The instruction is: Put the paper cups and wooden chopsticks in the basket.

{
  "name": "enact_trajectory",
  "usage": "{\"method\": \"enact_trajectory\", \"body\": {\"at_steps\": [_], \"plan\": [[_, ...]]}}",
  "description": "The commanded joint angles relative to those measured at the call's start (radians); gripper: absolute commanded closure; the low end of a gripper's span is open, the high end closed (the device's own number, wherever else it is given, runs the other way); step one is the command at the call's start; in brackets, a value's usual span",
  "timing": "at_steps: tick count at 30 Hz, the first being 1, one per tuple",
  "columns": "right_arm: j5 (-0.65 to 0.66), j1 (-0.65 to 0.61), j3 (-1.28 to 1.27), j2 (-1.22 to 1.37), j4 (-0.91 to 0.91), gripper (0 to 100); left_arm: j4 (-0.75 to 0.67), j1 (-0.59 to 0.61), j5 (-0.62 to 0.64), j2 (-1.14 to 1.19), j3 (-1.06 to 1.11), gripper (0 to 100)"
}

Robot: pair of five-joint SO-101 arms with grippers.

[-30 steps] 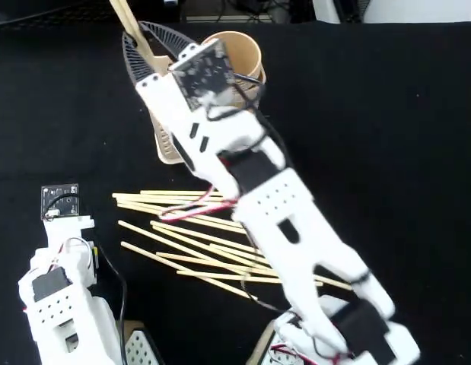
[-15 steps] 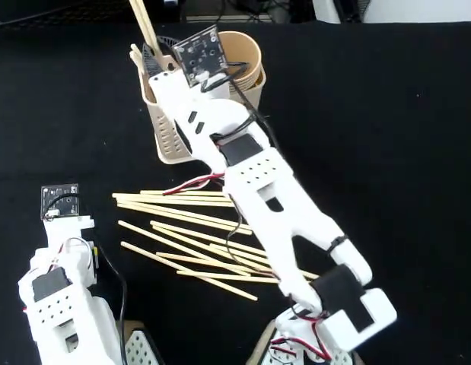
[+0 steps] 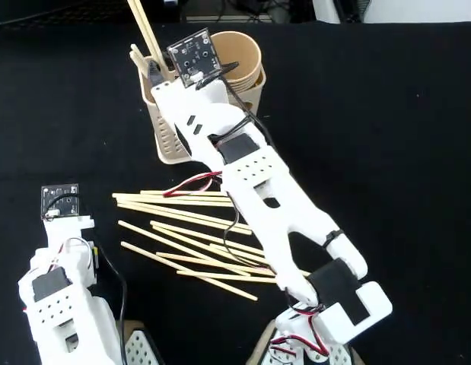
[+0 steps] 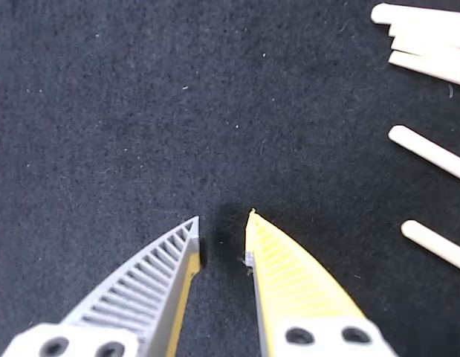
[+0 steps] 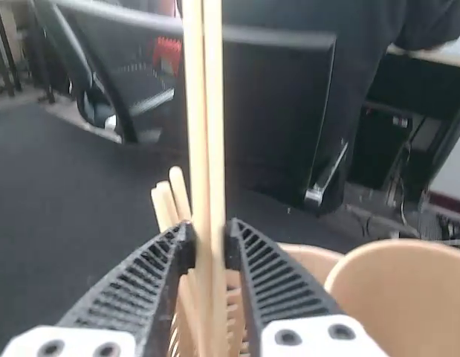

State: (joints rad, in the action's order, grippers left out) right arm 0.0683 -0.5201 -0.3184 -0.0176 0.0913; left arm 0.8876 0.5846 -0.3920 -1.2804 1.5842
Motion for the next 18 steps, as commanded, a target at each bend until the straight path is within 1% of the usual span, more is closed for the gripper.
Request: {"method": "enact_trajectory", "body": {"at_steps": [1, 7, 12, 15, 18], "plan": [[-0.009, 0.003, 0.042, -0.007, 0.054, 90.6, -0.017, -0.007, -0.003, -0.02, -0.005, 88], [-0.012, 0.003, 0.147, -0.047, 0.17, 91.3, -0.017, -0.007, -0.003, -0.02, -0.005, 88], [-0.008, 0.003, 0.154, -0.223, 0.261, 91.3, -0.017, -0.007, -0.003, -0.02, -0.005, 88], [-0.006, -0.014, 0.154, -0.38, 0.474, 91.3, -0.017, -0.007, -0.003, -0.02, -0.005, 88], [-0.006, -0.025, 0.151, -0.51, 0.776, 91.3, -0.017, -0.007, -0.003, -0.02, -0.005, 88]]}}
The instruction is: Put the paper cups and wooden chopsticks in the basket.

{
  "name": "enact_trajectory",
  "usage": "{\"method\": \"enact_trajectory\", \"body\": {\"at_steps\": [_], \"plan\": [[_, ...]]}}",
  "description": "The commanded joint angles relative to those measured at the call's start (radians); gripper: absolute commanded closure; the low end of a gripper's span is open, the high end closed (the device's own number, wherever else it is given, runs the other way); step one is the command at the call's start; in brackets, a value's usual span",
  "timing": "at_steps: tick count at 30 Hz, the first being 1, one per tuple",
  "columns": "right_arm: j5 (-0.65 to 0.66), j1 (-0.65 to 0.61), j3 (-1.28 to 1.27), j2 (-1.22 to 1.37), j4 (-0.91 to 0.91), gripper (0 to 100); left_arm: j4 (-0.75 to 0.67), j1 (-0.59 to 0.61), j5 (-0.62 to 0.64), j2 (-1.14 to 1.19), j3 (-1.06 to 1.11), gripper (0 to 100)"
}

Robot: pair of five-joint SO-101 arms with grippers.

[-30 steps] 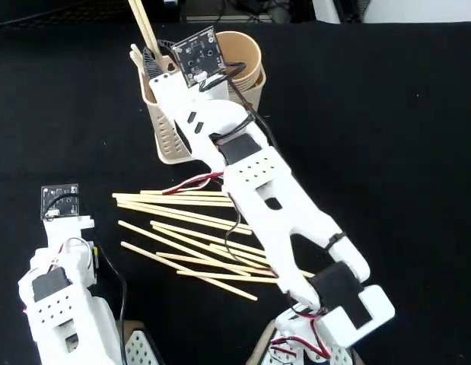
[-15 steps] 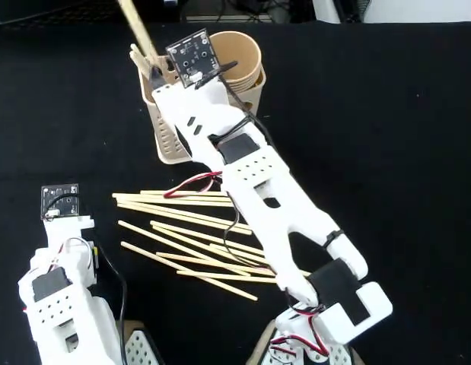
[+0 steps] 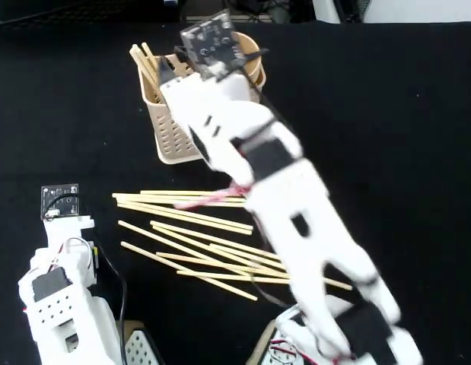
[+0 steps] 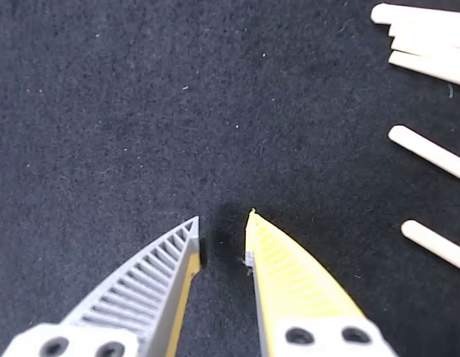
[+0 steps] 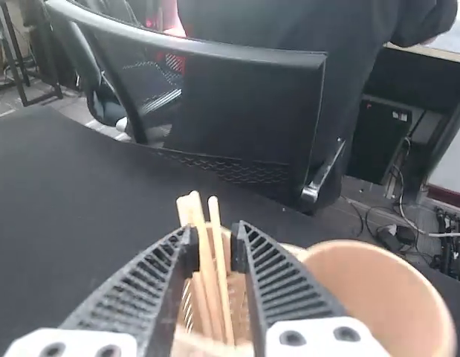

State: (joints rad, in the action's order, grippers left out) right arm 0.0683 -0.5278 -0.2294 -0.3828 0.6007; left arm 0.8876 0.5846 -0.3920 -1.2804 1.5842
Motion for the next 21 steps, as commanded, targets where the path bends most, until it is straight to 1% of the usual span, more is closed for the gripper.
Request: {"method": "enact_trajectory", "body": {"at_steps": [1, 3, 5, 7, 10, 12, 17, 19, 21], "plan": [[-0.006, -0.017, 0.056, -0.177, 0.364, 91.3, -0.017, -0.007, -0.003, -0.02, -0.005, 88], [-0.005, -0.017, 0.035, -0.229, 0.52, 91.3, -0.017, -0.007, -0.003, -0.02, -0.005, 88], [0.008, -0.015, -0.013, -0.268, 0.64, 91.3, -0.017, -0.007, -0.003, -0.02, -0.005, 88], [0.078, -0.026, -0.096, -0.295, 0.721, 91.1, -0.017, -0.007, -0.003, -0.02, -0.005, 88], [0.196, -0.104, -0.285, -0.32, 0.763, 91.0, -0.017, -0.007, -0.003, -0.02, -0.005, 88], [0.247, -0.161, -0.441, -0.326, 0.732, 91.0, -0.017, -0.007, -0.003, -0.02, -0.005, 88], [0.301, -0.262, -0.797, -0.326, 0.511, 91.0, -0.017, -0.007, -0.003, -0.02, -0.005, 88], [0.327, -0.298, -0.883, -0.326, 0.45, 91.0, -0.017, -0.007, -0.003, -0.02, -0.005, 88], [0.33, -0.331, -0.923, -0.326, 0.433, 90.9, -0.017, -0.007, -0.003, -0.02, -0.005, 88]]}}
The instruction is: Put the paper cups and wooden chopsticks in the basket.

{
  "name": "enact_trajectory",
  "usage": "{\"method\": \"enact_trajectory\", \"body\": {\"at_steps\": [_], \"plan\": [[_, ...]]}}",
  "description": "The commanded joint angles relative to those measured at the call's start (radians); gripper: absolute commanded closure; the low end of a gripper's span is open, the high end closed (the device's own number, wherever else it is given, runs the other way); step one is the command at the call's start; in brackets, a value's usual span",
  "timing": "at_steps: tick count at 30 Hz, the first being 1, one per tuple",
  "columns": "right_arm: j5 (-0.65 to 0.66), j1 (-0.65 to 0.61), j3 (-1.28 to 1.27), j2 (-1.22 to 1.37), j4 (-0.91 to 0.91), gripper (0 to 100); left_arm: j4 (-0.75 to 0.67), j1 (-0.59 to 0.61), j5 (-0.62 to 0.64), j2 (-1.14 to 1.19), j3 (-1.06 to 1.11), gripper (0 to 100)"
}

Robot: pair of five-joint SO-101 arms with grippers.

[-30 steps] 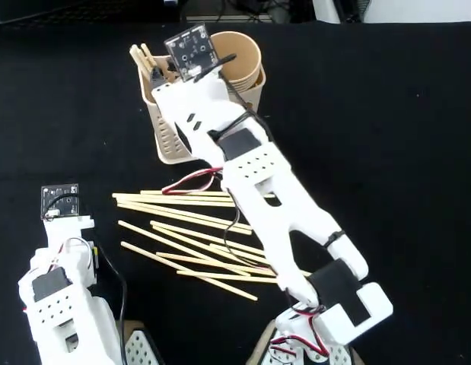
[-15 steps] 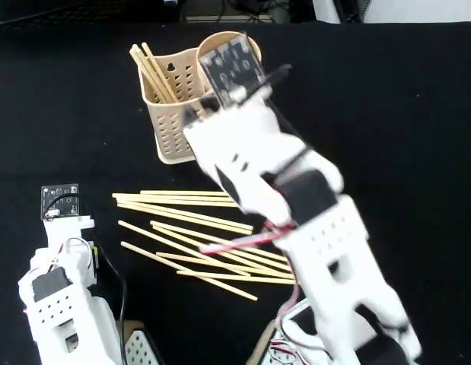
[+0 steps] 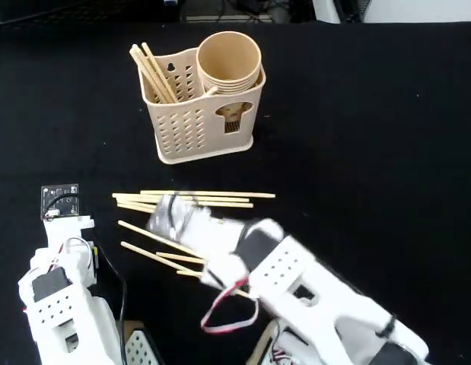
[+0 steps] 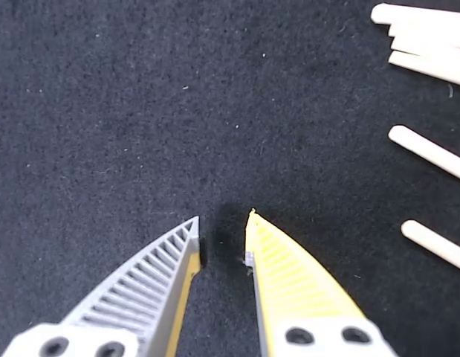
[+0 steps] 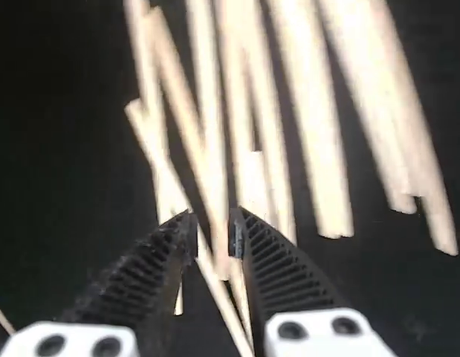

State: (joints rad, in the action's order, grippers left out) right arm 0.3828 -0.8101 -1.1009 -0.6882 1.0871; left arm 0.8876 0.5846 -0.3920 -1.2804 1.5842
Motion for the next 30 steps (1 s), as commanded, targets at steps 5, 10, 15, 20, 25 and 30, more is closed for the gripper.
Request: {"method": "enact_trajectory", "body": {"at_steps": [5, 10, 15, 20, 25, 30], "plan": [[0.015, -0.11, -0.088, -0.019, -0.057, 86.6, -0.017, -0.008, -0.003, -0.02, -0.005, 88], [0.017, -0.117, -0.101, -0.019, -0.06, 78.7, -0.015, -0.008, -0.003, -0.02, -0.005, 88], [0.017, -0.115, -0.165, -0.018, -0.149, 78.7, -0.015, -0.008, -0.003, -0.02, -0.005, 88], [0.017, -0.115, -0.216, -0.019, -0.199, 79.7, -0.014, -0.008, -0.003, -0.02, -0.005, 88], [0.048, -0.115, -0.216, -0.019, -0.199, 93.3, -0.012, -0.008, -0.003, -0.02, -0.005, 88], [0.155, -0.098, -0.216, -0.021, -0.189, 98.5, -0.012, -0.008, -0.003, -0.02, -0.005, 88]]}}
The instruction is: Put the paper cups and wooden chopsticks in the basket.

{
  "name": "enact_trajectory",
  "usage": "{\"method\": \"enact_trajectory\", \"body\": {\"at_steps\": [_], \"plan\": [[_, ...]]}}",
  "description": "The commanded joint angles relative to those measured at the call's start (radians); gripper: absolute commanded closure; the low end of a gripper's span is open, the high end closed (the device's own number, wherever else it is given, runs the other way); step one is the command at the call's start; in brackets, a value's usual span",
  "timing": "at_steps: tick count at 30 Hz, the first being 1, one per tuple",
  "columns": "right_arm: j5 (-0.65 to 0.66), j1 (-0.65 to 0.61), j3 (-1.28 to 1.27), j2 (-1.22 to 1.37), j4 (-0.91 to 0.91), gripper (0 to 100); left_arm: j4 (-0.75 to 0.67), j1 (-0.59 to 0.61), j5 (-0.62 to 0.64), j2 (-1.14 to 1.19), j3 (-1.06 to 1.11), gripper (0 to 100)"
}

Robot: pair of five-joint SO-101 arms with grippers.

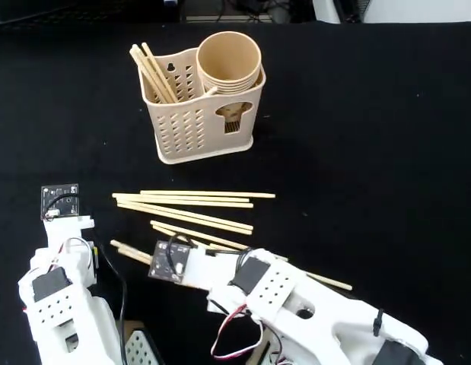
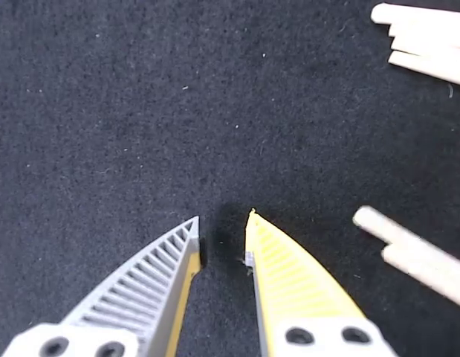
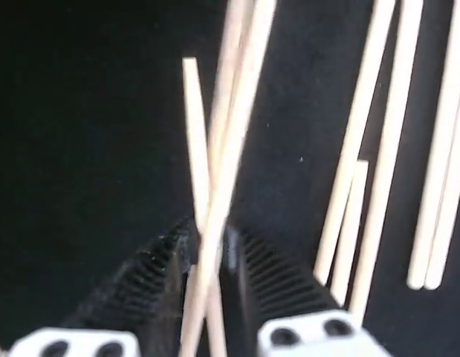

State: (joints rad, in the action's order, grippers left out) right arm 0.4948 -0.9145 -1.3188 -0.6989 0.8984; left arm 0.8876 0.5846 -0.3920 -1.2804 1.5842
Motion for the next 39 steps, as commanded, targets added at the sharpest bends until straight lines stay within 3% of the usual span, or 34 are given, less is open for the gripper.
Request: {"method": "enact_trajectory", "body": {"at_steps": [1, 10, 16, 27, 32, 39], "plan": [[0.044, 0.025, 0.002, -0.013, -0.002, 98.5, -0.012, -0.008, -0.003, -0.02, -0.005, 88], [0.204, 0.299, 0.14, -0.012, 0.003, 98.6, -0.012, -0.008, -0.003, -0.02, -0.005, 88], [0.275, 0.397, 0.242, -0.008, 0.003, 98.6, -0.014, -0.008, -0.003, -0.02, -0.005, 88], [0.238, 0.405, 0.303, -0.016, 0.064, 98.6, -0.015, -0.008, -0.003, -0.02, -0.005, 88], [0.083, 0.358, 0.527, -0.018, 0.206, 98.6, -0.015, -0.008, -0.003, -0.02, -0.005, 88], [-0.031, 0.281, 0.88, -0.016, 0.293, 98.6, -0.015, -0.008, -0.003, -0.02, -0.005, 88]]}}
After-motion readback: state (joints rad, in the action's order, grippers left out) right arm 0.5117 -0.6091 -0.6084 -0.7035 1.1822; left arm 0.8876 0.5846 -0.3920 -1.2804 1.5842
